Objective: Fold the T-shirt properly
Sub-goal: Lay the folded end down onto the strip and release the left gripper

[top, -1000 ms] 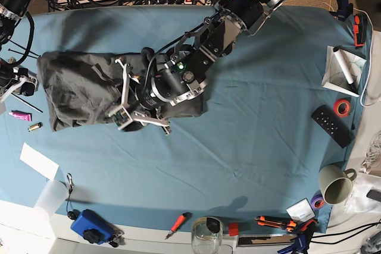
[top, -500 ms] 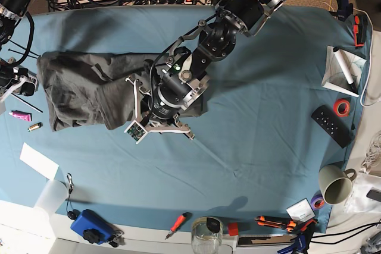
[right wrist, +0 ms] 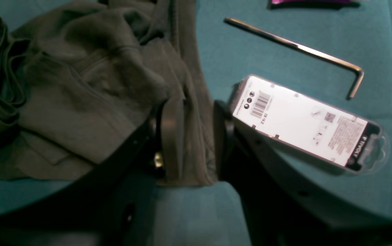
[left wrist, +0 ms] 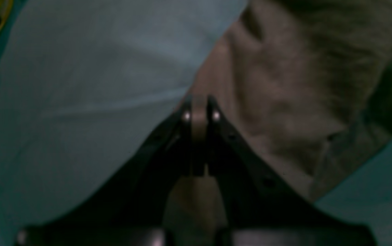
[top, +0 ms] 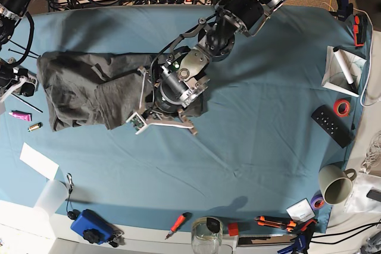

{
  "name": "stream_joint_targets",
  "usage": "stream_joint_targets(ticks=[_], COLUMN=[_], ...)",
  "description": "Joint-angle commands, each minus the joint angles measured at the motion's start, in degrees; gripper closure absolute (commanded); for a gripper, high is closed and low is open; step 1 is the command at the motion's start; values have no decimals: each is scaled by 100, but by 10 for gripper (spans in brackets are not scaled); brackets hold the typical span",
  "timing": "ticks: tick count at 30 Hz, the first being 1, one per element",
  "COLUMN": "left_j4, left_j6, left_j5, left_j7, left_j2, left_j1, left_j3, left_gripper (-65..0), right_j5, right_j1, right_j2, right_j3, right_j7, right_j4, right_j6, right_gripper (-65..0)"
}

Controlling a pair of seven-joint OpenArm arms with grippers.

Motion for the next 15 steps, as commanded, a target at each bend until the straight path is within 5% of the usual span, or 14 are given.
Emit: stream_joint_targets(ticks=[1, 6, 15], left_j4=[107, 109, 376], left_j6=[109, 103, -706], left_j5=[33, -308, -1342], left_j7=[-28, 282, 439], left_j2=[96, 83, 81], left_j1=[-129, -68, 317], left_j3=[-85, -807, -2065], left_gripper=[0, 0, 0], right_j5=[74, 76, 76], right_j1=[79, 79, 83], right_j2=[173, 175, 175], right_j3=[44, 44, 44], right_j7=[127, 175, 605], right_j4=[92, 92, 92], right_j6=[9, 9, 9], right_gripper=[-157, -157, -157])
